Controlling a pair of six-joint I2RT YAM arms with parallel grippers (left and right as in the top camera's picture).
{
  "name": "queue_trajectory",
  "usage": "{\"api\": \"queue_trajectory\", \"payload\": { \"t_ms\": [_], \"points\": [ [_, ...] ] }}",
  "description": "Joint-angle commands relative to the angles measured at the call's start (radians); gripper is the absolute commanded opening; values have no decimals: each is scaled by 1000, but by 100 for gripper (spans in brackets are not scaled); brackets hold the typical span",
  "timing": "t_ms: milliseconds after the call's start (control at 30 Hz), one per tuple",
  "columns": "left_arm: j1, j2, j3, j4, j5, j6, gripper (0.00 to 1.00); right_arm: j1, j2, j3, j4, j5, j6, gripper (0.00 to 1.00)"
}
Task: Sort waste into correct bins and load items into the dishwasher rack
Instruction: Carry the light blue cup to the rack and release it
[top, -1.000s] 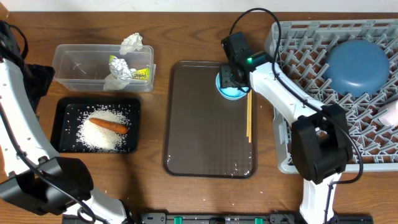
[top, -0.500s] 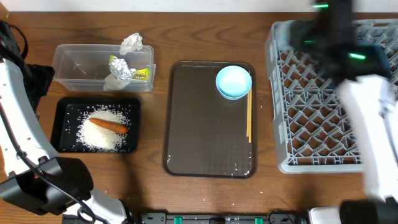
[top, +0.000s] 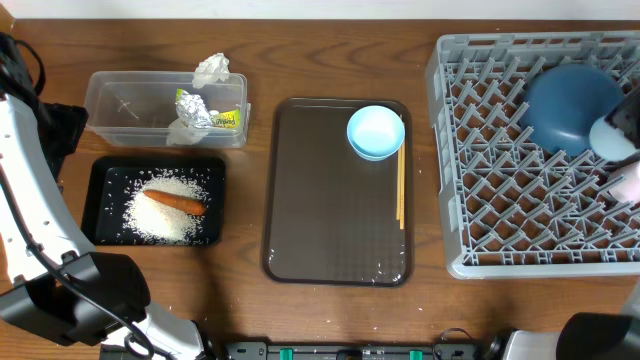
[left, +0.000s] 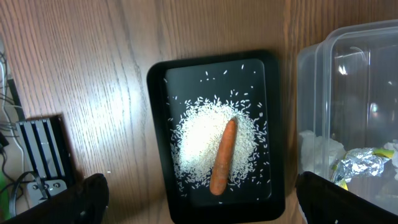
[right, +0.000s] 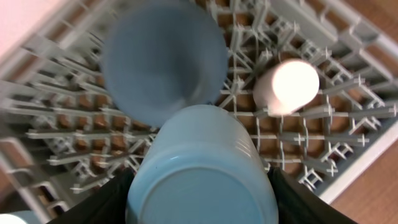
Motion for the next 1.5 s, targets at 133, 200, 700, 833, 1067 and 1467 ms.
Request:
{"api": "queue_trajectory", "payload": {
  "t_ms": [133, 200, 700, 833, 1067, 1467],
  "points": [
    [3, -1, 6, -5, -20, -6, 98, -27, 85, -116, 74, 32, 52, 59],
    [3, -1, 6, -5, -20, -5, 98, -30, 103, -120, 80, 66, 52, 59],
    [3, -1, 6, -5, -20, -5, 98, -62, 143, -124, 55, 103, 47, 66],
    [3, -1, 6, -5, -20, -6, 98, -62, 143, -124, 50, 73, 47, 68],
    [3, -1, 6, -5, -20, -5, 98, -62, 143, -124, 28, 10, 44, 80],
    [3, -1, 6, -5, -20, -5, 98, 68, 72, -124, 66, -428, -69, 73]
  ]
}}
